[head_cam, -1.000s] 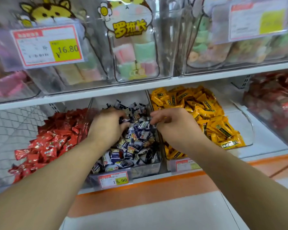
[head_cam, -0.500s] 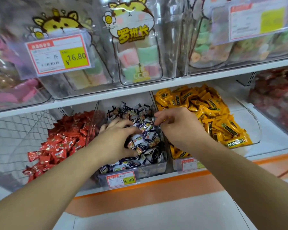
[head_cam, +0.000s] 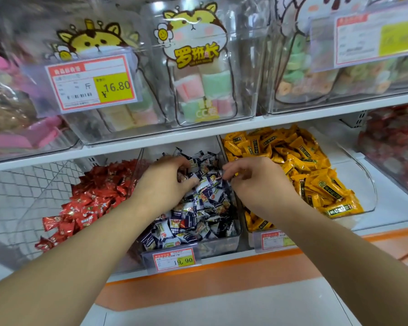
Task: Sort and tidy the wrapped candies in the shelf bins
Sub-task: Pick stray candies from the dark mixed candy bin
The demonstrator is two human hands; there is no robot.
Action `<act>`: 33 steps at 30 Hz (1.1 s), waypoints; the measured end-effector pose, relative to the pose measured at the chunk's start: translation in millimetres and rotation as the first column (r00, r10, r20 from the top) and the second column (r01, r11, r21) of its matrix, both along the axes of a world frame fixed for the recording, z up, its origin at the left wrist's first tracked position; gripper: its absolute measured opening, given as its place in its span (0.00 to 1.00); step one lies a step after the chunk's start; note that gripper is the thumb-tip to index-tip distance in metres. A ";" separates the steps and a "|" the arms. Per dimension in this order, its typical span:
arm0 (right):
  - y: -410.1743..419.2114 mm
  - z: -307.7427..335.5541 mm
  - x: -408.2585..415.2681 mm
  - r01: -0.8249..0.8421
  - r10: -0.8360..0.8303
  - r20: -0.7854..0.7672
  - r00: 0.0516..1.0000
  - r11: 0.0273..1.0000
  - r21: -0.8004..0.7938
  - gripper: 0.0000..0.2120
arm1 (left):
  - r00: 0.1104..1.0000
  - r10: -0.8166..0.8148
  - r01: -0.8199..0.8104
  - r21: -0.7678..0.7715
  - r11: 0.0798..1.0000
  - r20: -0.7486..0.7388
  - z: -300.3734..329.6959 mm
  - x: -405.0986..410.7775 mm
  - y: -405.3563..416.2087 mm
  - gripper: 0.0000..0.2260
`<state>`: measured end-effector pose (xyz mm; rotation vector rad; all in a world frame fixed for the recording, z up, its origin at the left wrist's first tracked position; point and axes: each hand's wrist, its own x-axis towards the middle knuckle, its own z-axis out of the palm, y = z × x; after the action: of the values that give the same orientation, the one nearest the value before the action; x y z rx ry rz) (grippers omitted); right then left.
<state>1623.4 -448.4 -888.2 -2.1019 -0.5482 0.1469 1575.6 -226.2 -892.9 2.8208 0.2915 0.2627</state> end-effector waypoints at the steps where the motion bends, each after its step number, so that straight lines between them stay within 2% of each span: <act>1: -0.6 0.5 -0.1 0.005 -0.005 0.006 1.000 1.000 -0.008 0.16 | 1.000 -0.024 0.024 0.020 1.000 -0.003 5.3 -8.4 -0.9 0.20; 3: -2.4 4.1 -2.1 0.020 -0.019 0.038 0.999 0.999 -0.025 0.14 | 0.999 -0.054 0.053 0.093 0.994 0.009 14.7 -28.9 -1.5 0.22; 5: -1.4 11.5 -7.6 0.024 -0.018 0.121 0.992 0.998 -0.052 0.12 | 0.997 -0.065 0.055 0.178 0.982 0.048 19.6 -53.8 1.3 0.20; 7: 6.4 19.4 -17.0 -0.022 0.042 0.226 0.973 0.996 -0.091 0.12 | 0.992 -0.077 0.055 0.197 0.979 0.103 17.5 -78.1 9.5 0.19; 9: 21.7 23.0 -29.3 -0.135 0.174 0.267 0.948 0.978 -0.160 0.16 | 0.990 -0.034 0.020 0.101 0.995 0.136 10.9 -99.9 18.4 0.20; 12: 49.0 11.7 -42.2 -0.295 0.357 0.194 0.914 0.911 -0.287 0.21 | 0.992 0.008 -0.006 -0.017 1.000 0.125 -1.5 -118.4 24.2 0.23; 17: 81.6 -26.6 -42.3 -0.418 0.481 0.134 0.867 0.846 -0.331 0.23 | 0.990 -0.003 0.022 -0.132 0.991 0.139 -8.7 -122.6 26.0 0.23; 20: 91.8 -41.8 -36.0 -0.326 0.425 0.215 0.879 0.866 -0.380 0.25 | 0.986 -0.030 0.057 -0.163 0.985 0.166 -10.2 -123.8 29.8 0.21; 23: 98.1 -47.6 -29.9 -0.230 0.377 0.313 0.872 0.879 -0.419 0.22 | 0.983 -0.059 0.090 -0.175 0.980 0.173 -11.4 -125.0 36.9 0.20; 30: 99.9 -52.4 -5.5 -0.055 0.169 0.383 0.908 0.955 -0.292 0.06 | 0.981 -0.091 0.123 -0.184 0.975 0.173 -15.0 -125.8 41.1 0.17; 33: 97.6 -48.4 -0.7 0.005 0.102 0.376 0.921 0.962 -0.272 0.05 | 0.980 -0.087 0.121 -0.190 0.974 0.179 -14.9 -125.7 38.9 0.15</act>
<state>1622.7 -350.7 -936.6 -2.3993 -0.8572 -0.1840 1450.0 -187.2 -907.8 2.5849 0.1233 0.4221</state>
